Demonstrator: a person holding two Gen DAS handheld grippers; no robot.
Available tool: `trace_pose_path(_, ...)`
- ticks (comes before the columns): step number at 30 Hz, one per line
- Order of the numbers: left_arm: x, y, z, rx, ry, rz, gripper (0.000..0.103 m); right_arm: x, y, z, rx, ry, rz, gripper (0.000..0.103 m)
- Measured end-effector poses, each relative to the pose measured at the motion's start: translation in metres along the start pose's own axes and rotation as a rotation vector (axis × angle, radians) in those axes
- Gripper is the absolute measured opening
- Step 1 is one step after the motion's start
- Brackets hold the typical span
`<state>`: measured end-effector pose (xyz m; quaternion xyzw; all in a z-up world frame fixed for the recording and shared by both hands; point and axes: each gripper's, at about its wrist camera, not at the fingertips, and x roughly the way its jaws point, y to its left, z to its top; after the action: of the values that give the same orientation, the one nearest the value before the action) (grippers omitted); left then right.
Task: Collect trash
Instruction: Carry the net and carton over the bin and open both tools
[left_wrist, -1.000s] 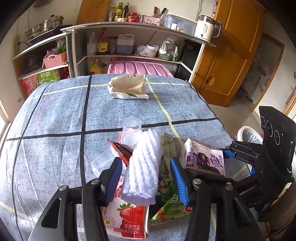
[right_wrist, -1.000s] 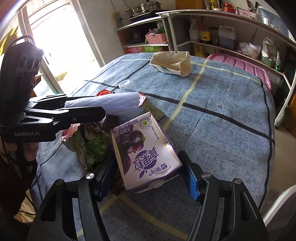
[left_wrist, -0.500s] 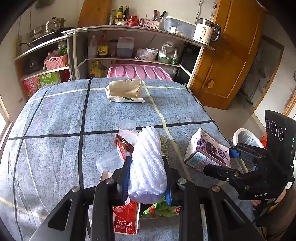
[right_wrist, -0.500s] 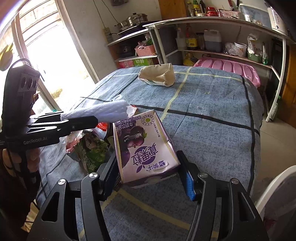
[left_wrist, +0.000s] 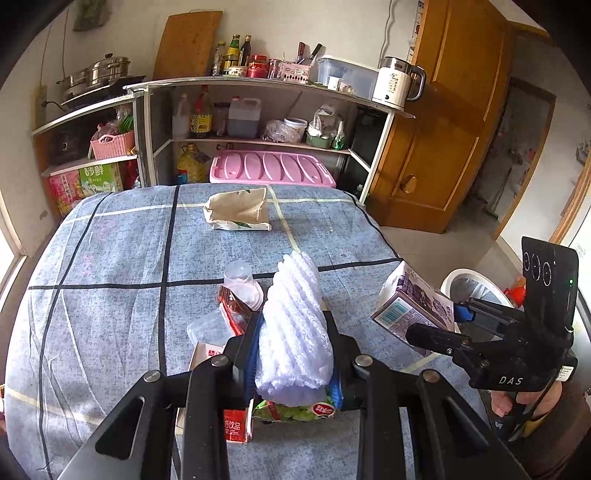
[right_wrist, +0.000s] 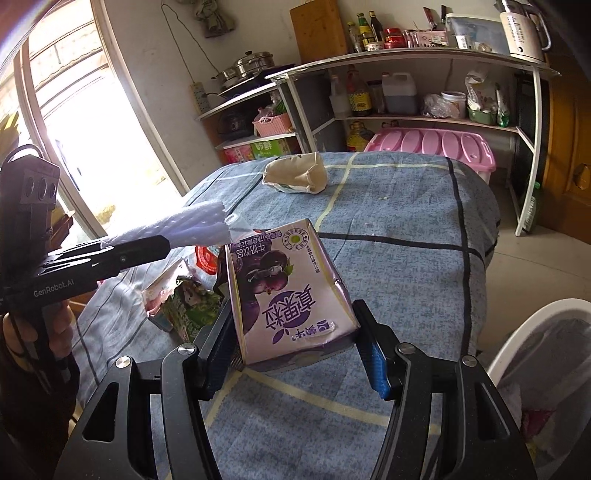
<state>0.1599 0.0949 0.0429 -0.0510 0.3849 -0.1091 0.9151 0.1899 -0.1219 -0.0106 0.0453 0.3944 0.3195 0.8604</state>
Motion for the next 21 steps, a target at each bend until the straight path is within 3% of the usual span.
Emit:
trace_pose_path(12, -0.006, -0.05, 0.005, 0.058, -0.03, -0.08, 0.03, -0.058, -0.018, -0.007, 0.04, -0.088, -0.079, 0.061)
trace_pose_path(21, 0.018, -0.116, -0.001, 0.123, 0.005, -0.197, 0.03, -0.107, -0.063, -0.029, 0.125, -0.112, -0.214, 0.061)
